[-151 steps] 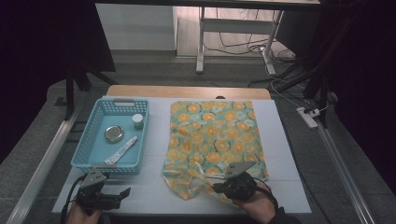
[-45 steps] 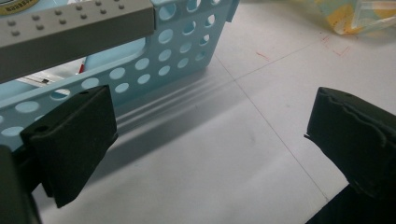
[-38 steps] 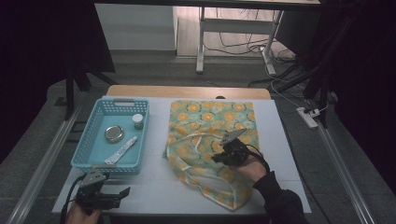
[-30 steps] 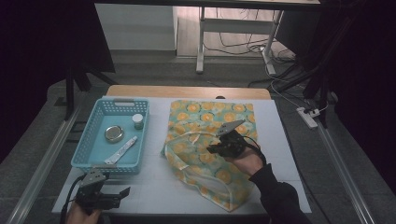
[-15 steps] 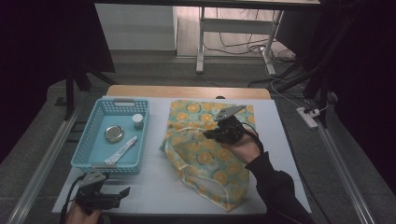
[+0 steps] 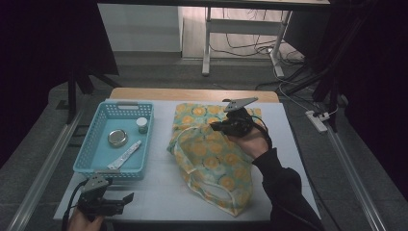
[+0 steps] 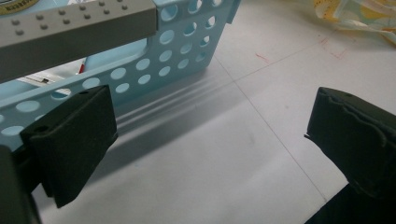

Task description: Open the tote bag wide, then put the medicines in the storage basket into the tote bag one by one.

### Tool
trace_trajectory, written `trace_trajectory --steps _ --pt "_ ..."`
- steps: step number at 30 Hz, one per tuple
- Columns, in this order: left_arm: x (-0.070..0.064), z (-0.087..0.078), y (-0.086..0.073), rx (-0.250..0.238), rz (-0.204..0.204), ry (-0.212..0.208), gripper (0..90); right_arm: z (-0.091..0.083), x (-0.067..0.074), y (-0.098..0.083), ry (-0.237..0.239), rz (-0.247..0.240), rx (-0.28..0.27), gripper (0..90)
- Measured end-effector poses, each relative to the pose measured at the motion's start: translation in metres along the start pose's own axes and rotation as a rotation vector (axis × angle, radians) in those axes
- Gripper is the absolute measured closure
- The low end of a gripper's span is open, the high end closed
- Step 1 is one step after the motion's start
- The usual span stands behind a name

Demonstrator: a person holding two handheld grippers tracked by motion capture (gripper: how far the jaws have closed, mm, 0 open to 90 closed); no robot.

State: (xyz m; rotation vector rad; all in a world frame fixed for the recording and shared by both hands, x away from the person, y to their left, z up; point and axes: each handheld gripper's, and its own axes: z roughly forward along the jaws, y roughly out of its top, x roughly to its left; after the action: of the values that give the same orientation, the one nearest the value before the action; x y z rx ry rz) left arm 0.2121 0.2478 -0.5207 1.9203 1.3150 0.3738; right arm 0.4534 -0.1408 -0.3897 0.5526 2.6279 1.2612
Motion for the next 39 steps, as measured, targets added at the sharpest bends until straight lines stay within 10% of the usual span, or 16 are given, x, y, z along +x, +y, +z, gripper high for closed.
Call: trace_trajectory --steps 39 --pt "0.002 -0.001 0.0 -0.008 -0.01 -0.02 1.6 -0.007 -0.009 0.02 0.002 0.02 -0.044 90.0"
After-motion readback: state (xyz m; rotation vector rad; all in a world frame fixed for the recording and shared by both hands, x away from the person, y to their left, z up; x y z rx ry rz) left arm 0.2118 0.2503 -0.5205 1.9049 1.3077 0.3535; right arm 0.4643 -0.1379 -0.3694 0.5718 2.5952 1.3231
